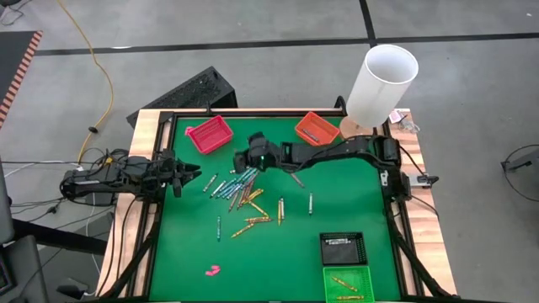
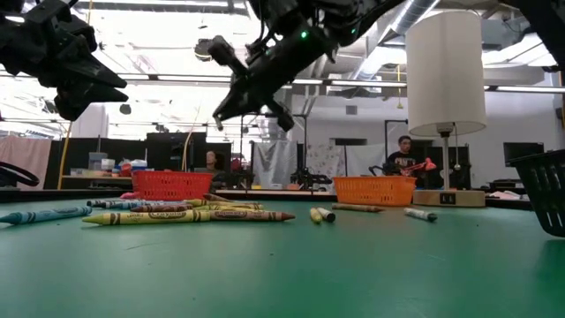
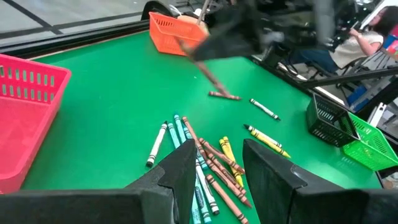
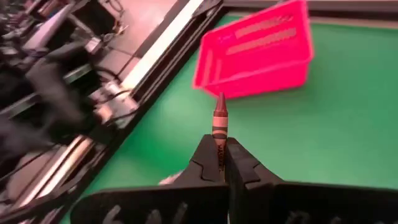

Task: Sort crayons
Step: Put the brown crayon into the red bin

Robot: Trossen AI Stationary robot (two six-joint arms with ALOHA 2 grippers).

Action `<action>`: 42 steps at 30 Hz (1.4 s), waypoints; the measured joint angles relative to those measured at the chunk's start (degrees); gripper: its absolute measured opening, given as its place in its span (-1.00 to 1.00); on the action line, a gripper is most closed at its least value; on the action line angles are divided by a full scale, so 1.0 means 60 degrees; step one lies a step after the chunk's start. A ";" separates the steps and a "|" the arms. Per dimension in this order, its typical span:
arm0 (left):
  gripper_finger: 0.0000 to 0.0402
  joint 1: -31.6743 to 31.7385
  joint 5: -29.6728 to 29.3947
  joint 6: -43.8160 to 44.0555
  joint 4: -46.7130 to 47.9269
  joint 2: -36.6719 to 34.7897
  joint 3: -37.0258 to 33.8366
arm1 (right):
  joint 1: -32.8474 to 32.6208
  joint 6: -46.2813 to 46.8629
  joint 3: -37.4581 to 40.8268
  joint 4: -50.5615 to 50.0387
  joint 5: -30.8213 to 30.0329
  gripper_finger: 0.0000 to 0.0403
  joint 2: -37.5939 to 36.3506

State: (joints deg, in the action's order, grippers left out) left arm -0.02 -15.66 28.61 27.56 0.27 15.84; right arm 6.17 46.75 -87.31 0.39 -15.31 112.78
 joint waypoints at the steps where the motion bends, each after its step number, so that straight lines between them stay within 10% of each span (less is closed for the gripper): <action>1: -0.40 -0.0002 0.0000 0.0016 0.0001 -0.0002 0.0000 | 0.0122 -0.0116 -0.0068 -0.0039 0.0010 -1.00 0.0032; 21: -0.40 0.0001 -0.0261 0.0187 0.0305 0.0004 0.0000 | 0.1421 -0.2127 -0.7978 -0.0745 0.0594 -1.00 0.5464; 35: -0.40 0.0001 -0.0277 0.0271 0.0413 0.0000 0.0000 | 0.1568 -0.3490 -0.7723 -0.0694 -0.0124 -1.00 0.5774; 42: -0.40 0.0001 -0.0284 0.0357 0.0420 0.0000 0.0000 | 0.1549 -0.7911 -0.7727 0.0027 0.0485 -1.00 0.5696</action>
State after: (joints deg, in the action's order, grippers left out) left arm -0.01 -17.37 30.76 30.09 0.27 15.84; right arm 15.46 -0.72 -133.67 0.56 -12.40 146.96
